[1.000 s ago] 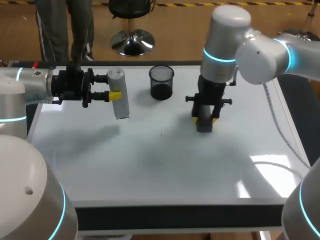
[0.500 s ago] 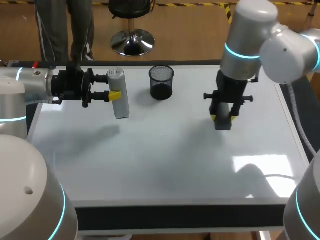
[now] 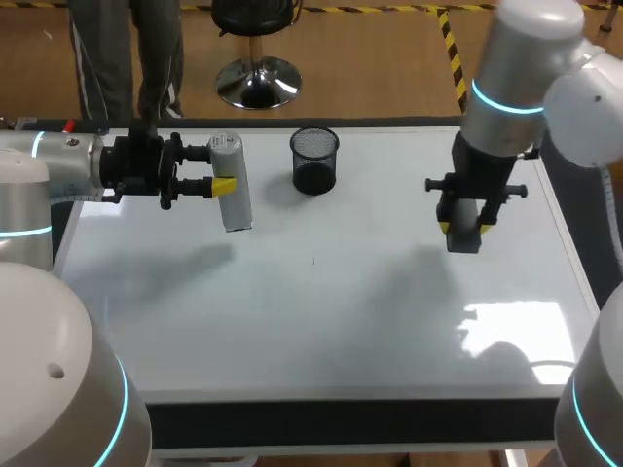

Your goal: Pick up the inspection probe, press it on each red-marked spot on the whiteboard one by one, put down the probe, pick up the eraser, and wipe off all the red marks.

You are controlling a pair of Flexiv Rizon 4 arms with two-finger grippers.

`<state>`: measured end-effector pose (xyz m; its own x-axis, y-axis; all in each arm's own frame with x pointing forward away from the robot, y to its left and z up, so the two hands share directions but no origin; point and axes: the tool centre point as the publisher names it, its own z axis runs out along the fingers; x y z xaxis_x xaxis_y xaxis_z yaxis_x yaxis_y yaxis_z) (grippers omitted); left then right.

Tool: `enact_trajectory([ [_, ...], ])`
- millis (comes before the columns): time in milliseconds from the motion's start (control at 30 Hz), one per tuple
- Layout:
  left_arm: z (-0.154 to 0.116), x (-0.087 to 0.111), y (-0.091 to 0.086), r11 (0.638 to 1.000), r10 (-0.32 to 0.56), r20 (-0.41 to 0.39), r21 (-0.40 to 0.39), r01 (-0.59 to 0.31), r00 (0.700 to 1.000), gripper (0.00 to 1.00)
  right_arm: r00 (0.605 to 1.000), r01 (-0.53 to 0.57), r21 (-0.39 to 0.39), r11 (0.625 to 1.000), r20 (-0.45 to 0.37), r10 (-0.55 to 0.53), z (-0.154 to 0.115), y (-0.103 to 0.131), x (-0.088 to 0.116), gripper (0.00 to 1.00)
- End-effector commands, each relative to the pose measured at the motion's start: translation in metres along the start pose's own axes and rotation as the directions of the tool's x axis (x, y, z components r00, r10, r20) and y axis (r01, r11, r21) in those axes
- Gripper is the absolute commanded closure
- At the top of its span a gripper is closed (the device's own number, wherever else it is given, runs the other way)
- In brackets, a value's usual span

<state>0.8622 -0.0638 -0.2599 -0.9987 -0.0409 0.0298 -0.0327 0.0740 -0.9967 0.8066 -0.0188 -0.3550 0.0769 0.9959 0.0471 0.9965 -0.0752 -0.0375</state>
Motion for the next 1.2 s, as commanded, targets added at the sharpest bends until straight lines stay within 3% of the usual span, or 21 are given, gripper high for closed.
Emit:
enact_trajectory([
  [33,0.000,0.001,0.000,1.000,0.002,0.002,0.001,-0.002,1.000,1.00,1.000,-0.004,-0.003,1.000,-0.005,0.004,-0.006,-0.005,-0.010,1.00],
  [233,0.000,0.001,0.000,1.000,0.002,0.002,0.001,-0.002,1.000,1.00,1.000,-0.024,-0.011,1.000,-0.009,0.024,-0.012,-0.009,-0.018,1.00],
  [867,0.000,0.001,0.000,1.000,0.002,0.002,0.001,-0.002,1.000,1.00,1.000,-0.028,-0.018,0.999,-0.013,0.028,-0.013,-0.010,-0.019,1.00],
  [1200,0.000,0.001,0.000,1.000,0.002,0.002,0.001,-0.002,1.000,1.00,1.000,-0.005,0.014,1.000,-0.017,0.005,0.001,-0.009,-0.032,1.00],
])
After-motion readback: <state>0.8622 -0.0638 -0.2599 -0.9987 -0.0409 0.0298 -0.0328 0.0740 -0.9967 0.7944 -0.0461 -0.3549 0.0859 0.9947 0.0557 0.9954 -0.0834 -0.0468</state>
